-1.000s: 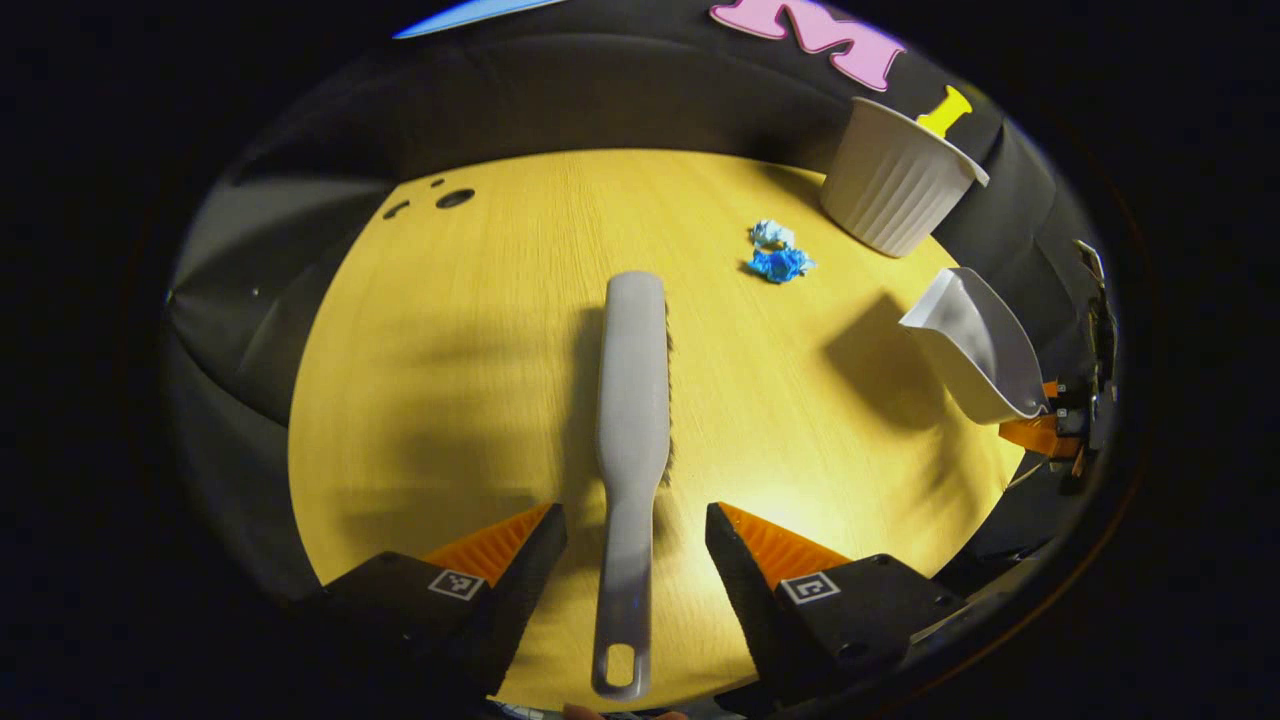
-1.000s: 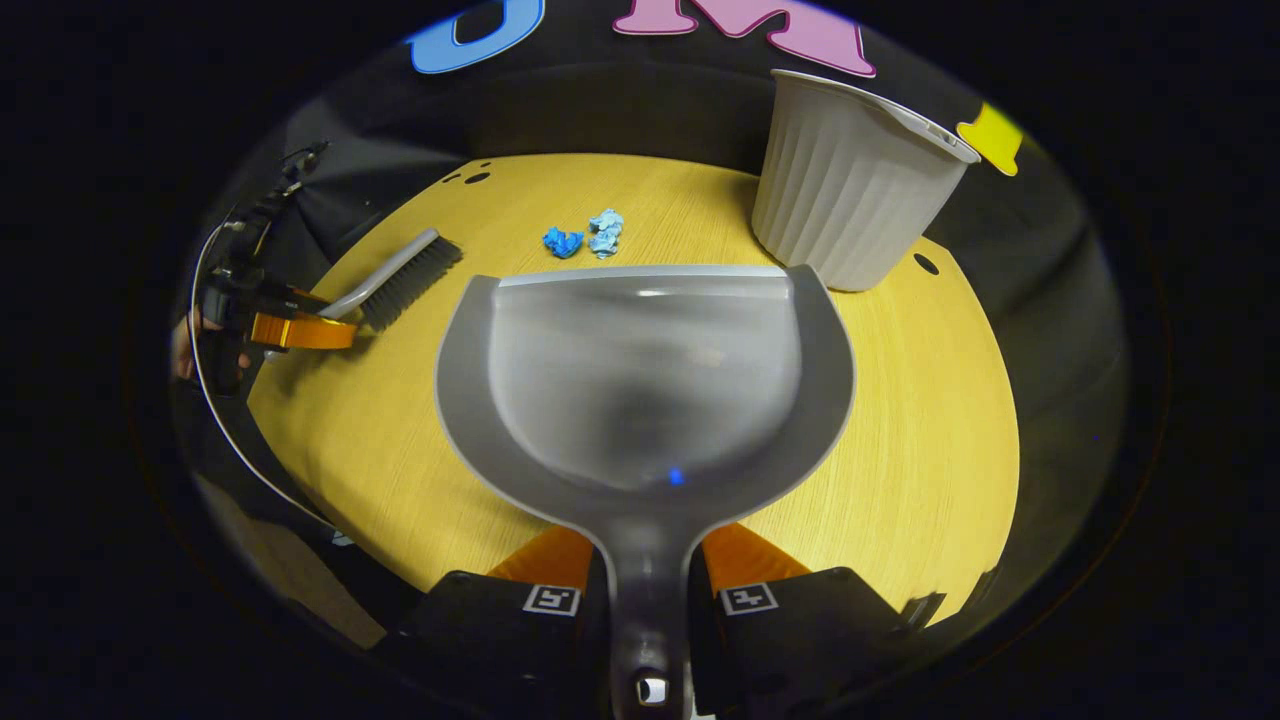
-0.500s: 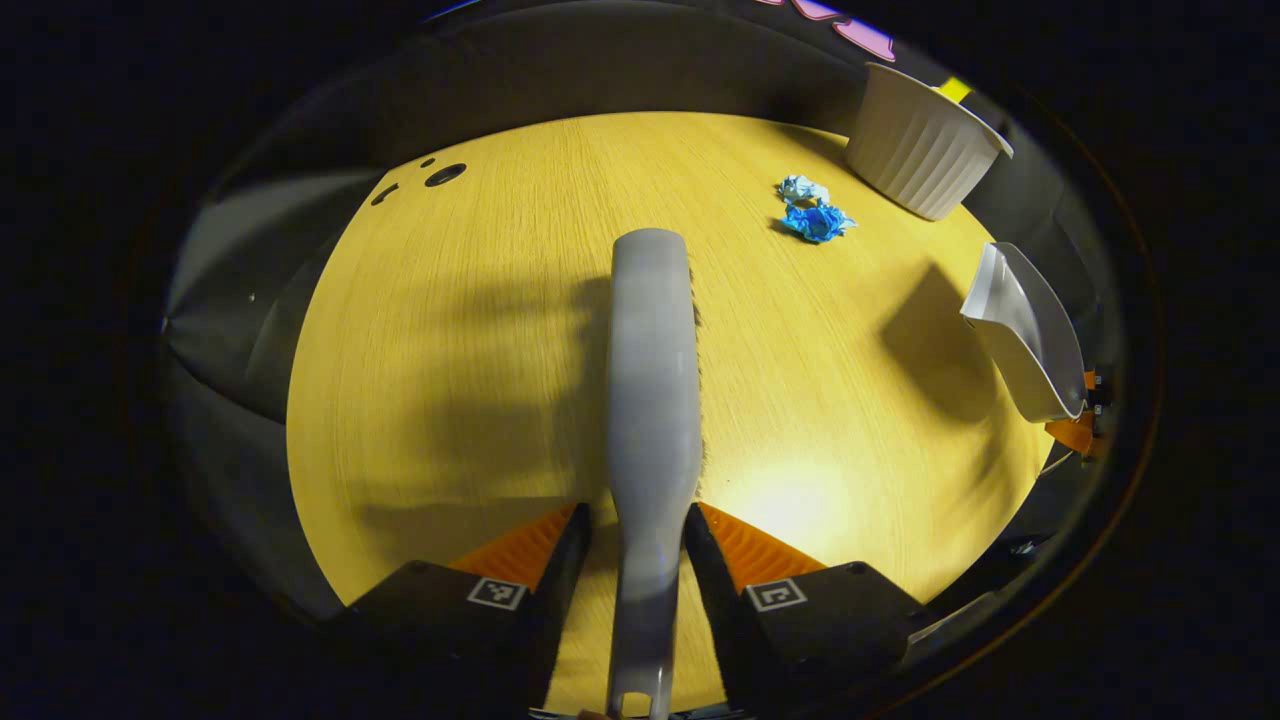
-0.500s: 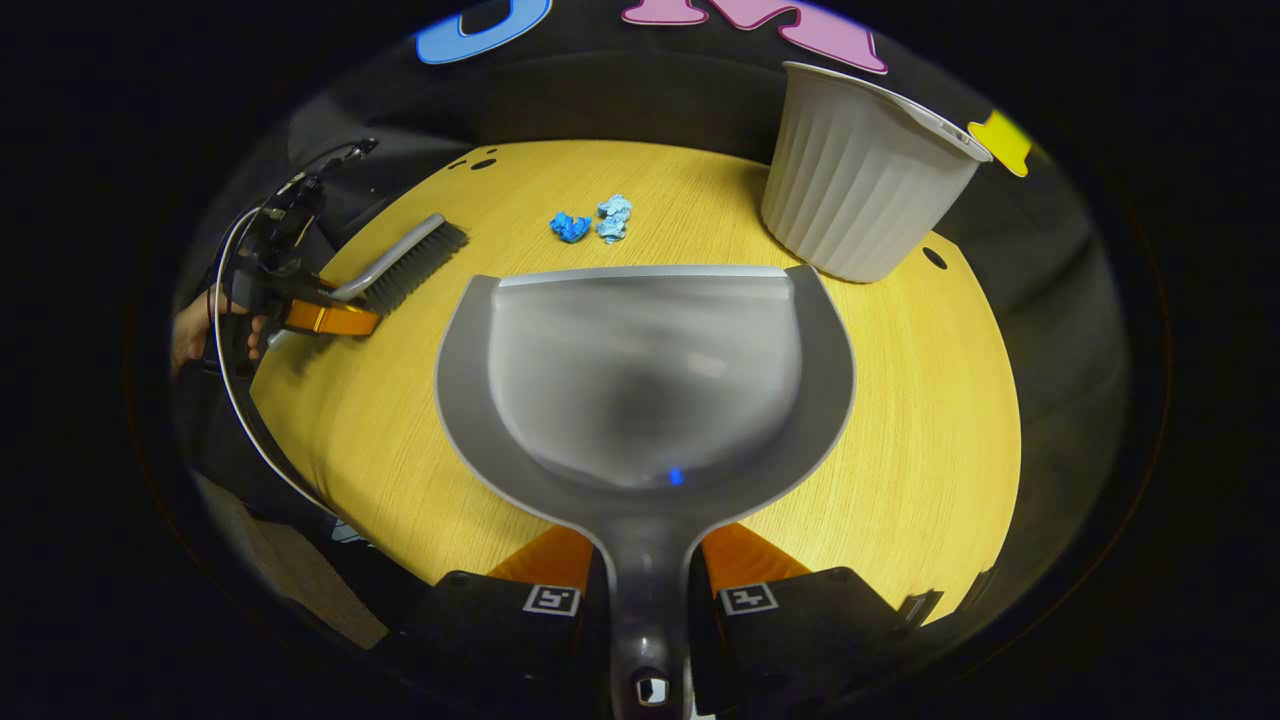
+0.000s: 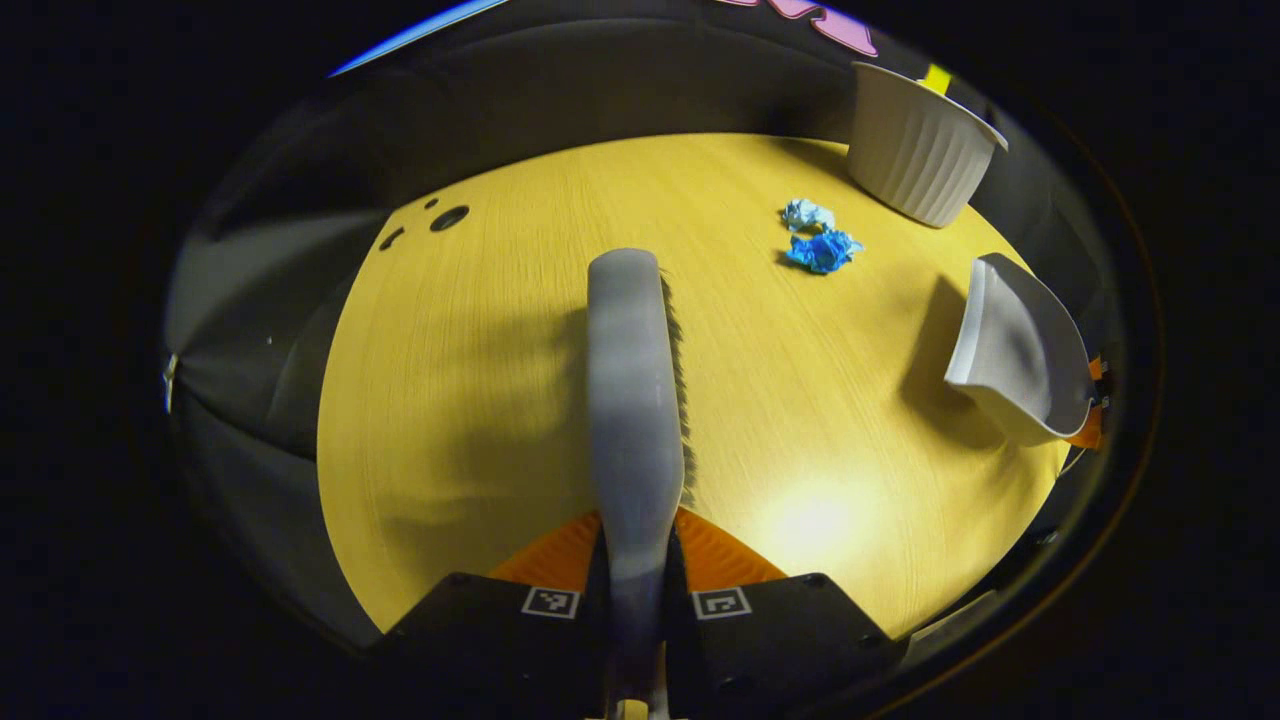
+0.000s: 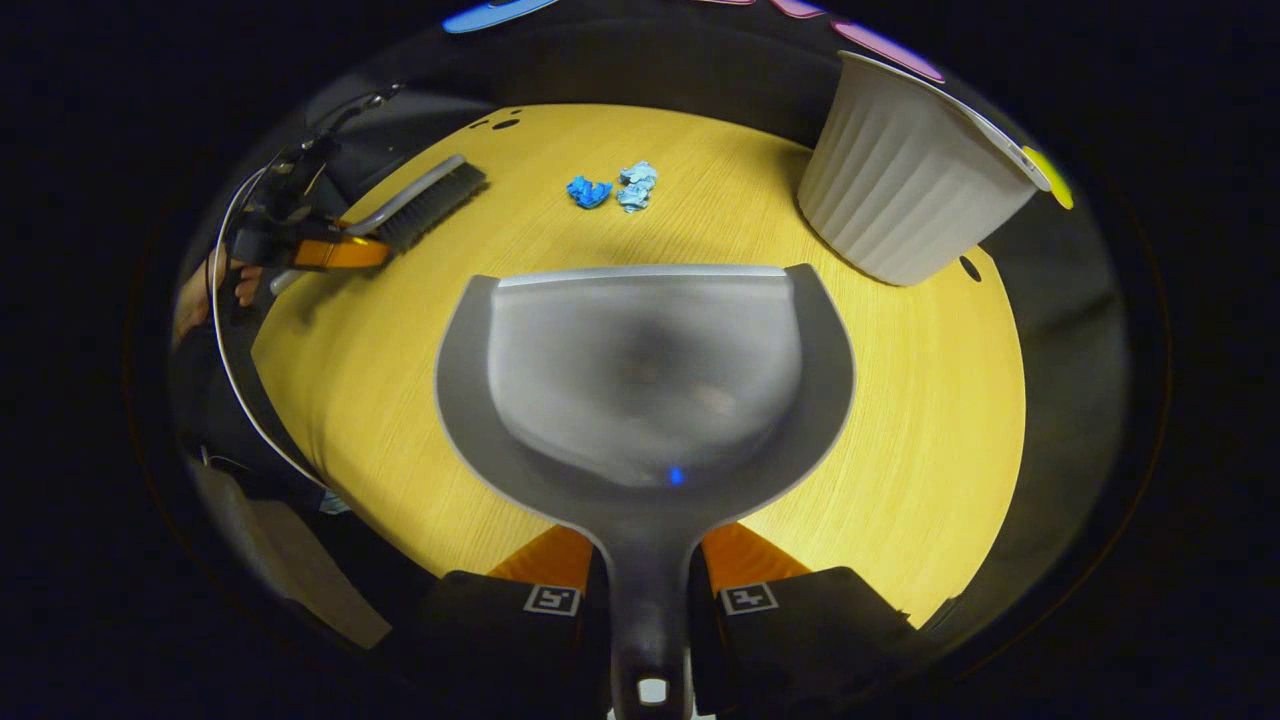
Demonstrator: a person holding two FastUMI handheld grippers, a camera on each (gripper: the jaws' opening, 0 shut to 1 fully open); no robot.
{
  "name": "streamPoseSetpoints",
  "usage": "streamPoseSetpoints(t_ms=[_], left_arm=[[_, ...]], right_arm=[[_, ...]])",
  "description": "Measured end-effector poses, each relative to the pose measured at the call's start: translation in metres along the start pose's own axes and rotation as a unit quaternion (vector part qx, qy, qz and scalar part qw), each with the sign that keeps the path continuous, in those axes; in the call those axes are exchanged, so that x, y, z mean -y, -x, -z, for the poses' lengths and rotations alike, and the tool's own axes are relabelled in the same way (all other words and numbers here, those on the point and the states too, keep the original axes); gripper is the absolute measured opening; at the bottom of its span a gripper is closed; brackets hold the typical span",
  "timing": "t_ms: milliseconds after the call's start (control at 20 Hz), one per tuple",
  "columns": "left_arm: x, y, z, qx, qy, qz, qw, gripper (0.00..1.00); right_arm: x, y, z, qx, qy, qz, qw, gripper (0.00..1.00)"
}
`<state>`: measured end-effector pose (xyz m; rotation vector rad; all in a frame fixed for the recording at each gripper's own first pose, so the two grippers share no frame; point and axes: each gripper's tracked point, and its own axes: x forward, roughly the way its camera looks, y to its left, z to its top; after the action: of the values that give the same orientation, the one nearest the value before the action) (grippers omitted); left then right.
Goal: Pick up the small broom and dustpan from the desktop, sweep the trash into the dustpan with the broom, and then empty the trash into the garbage bin.
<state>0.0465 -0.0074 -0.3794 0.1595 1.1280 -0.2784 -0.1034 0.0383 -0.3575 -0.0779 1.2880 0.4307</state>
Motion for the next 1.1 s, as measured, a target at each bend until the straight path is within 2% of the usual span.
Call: streamPoseSetpoints(t_ms=[100,200,300,700,850,1100], left_arm=[[0.005,-0.007,-0.029,0.019,-0.013,0.003,1.000,0.30],[0.009,-0.014,-0.059,0.038,-0.034,0.002,0.999,0.23],[0.019,-0.025,-0.083,0.045,-0.059,0.009,0.997,0.27],[0.063,-0.069,-0.129,0.026,-0.155,0.028,0.987,0.26],[0.084,-0.079,-0.130,0.018,-0.181,0.054,0.982,0.27],[0.110,-0.081,-0.125,0.015,-0.215,0.123,0.969,0.28]], right_arm=[[0.006,-0.002,-0.004,-0.015,0.011,0.001,1.000,0.36],[0.010,-0.001,-0.006,-0.027,0.016,-0.002,1.000,0.36],[0.012,0.000,-0.004,-0.042,0.016,-0.006,0.999,0.35],[0.012,-0.010,-0.003,-0.069,0.020,-0.015,0.997,0.36],[0.011,-0.016,-0.007,-0.063,0.025,-0.022,0.997,0.35],[0.003,-0.011,-0.020,-0.049,0.027,-0.028,0.998,0.36]])
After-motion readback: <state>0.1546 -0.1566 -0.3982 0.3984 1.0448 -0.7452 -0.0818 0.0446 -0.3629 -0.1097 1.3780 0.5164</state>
